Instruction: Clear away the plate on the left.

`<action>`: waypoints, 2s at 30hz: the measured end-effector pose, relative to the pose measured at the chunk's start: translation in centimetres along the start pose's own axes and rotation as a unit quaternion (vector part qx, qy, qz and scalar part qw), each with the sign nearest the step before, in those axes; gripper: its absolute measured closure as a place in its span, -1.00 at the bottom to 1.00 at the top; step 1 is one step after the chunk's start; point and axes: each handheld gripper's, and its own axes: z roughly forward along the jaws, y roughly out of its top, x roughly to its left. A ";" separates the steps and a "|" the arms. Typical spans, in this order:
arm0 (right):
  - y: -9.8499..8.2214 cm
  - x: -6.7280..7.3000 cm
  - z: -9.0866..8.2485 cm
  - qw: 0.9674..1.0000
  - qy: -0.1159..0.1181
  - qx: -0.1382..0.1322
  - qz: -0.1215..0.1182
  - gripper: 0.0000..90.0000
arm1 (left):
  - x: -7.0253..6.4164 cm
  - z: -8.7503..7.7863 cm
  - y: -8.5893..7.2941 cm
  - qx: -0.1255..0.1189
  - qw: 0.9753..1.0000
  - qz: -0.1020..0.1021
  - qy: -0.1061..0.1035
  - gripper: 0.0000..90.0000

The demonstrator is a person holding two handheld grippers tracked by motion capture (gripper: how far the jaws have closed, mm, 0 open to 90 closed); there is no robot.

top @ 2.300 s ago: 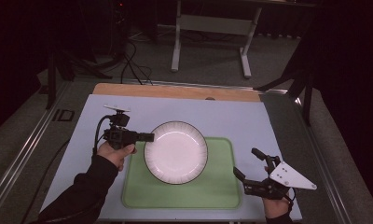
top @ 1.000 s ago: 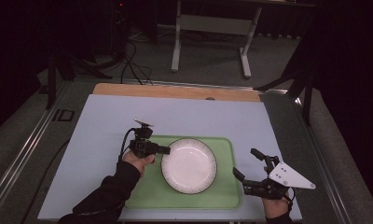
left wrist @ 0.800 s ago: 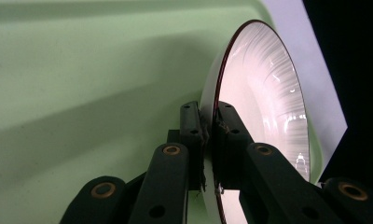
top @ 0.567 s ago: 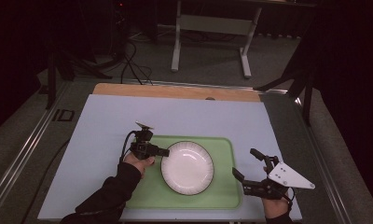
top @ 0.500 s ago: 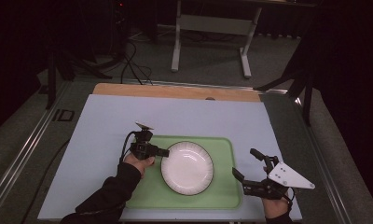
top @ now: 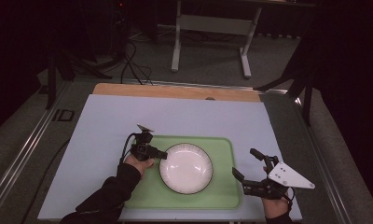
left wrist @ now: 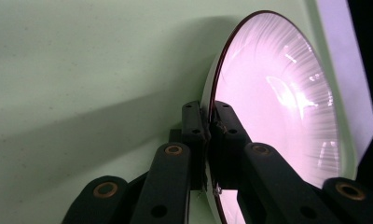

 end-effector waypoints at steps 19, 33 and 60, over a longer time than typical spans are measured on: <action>0.0 0.0 0.1 1.000 -0.001 0.003 0.000 -0.69 | -2.0 -2.2 0.4 -0.022 0.998 0.045 0.038 0.38; 0.0 0.2 -0.1 1.000 -0.005 0.004 -0.001 -0.70 | -4.7 -6.1 0.0 -0.068 0.990 0.120 -0.013 -0.46; 0.0 0.4 0.0 1.000 -0.005 0.008 -0.005 -0.69 | -5.9 -13.3 -3.8 -0.195 0.943 0.269 0.007 -0.97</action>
